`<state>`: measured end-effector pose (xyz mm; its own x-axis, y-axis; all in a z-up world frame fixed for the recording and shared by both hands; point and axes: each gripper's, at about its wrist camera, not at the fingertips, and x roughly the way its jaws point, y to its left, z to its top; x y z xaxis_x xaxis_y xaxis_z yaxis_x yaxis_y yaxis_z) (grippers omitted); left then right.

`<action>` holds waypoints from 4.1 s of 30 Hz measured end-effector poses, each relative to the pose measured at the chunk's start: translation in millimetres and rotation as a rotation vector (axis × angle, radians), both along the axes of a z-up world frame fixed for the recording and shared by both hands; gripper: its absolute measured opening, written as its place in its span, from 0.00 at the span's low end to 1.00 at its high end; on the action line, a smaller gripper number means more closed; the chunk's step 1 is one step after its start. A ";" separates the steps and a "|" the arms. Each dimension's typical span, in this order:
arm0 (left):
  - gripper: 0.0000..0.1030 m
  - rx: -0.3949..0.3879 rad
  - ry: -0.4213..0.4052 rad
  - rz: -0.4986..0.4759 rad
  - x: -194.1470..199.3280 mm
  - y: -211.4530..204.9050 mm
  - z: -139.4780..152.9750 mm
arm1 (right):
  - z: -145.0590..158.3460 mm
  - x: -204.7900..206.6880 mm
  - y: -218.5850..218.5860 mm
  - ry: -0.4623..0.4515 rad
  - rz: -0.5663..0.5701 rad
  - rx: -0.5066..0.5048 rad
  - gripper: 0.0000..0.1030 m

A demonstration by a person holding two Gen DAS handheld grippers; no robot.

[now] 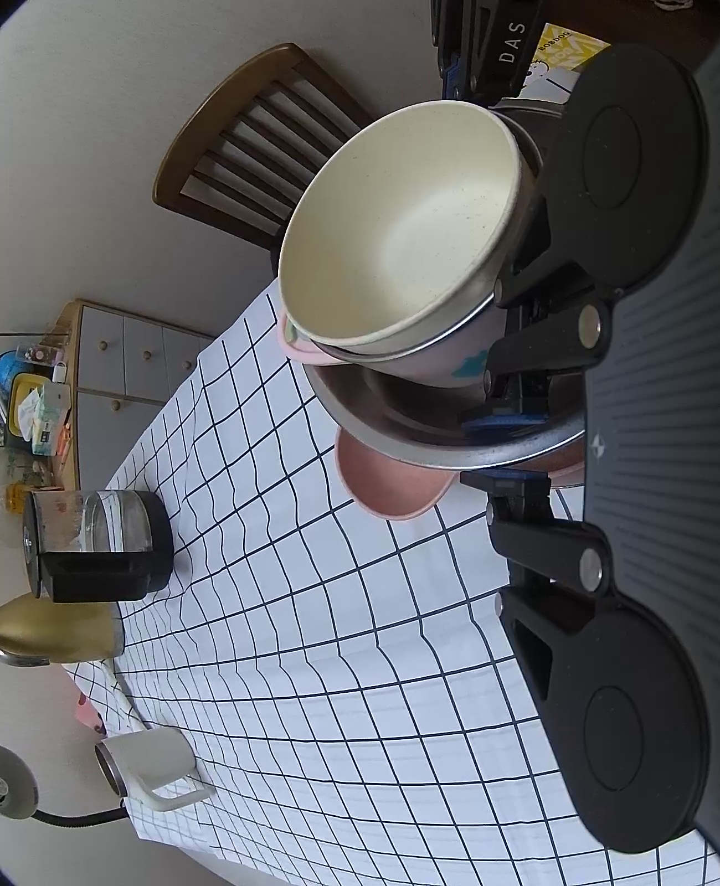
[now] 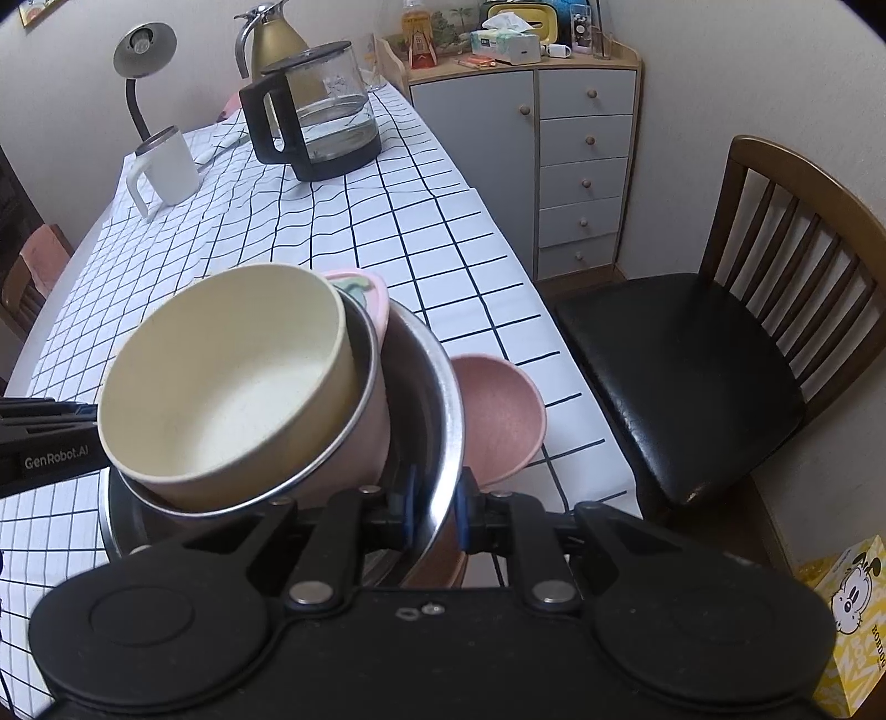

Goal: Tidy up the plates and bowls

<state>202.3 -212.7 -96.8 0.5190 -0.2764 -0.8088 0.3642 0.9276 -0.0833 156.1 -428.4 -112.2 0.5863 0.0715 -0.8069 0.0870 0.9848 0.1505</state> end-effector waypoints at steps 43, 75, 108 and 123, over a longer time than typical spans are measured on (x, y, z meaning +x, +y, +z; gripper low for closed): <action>0.44 -0.014 -0.049 -0.049 -32.5 15.5 19.6 | 9.6 -24.4 4.0 -0.008 -0.069 -0.048 0.47; 0.77 -0.164 -0.240 -0.058 -151.1 84.6 99.9 | 101.3 -140.2 66.7 -0.405 -0.003 -0.046 1.00; 1.00 -0.201 -0.313 -0.072 -194.9 98.3 114.9 | 107.4 -188.8 84.9 -0.502 -0.045 -0.035 1.00; 1.00 -0.204 -0.336 -0.073 -202.3 96.5 119.9 | 108.2 -192.5 87.1 -0.491 -0.055 -0.017 1.00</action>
<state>0.0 -116.2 23.0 0.7189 -0.4592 -0.5219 0.4664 0.8753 -0.1276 -36.3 -341.3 -4.0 0.9003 0.0192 -0.4348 0.0617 0.9833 0.1712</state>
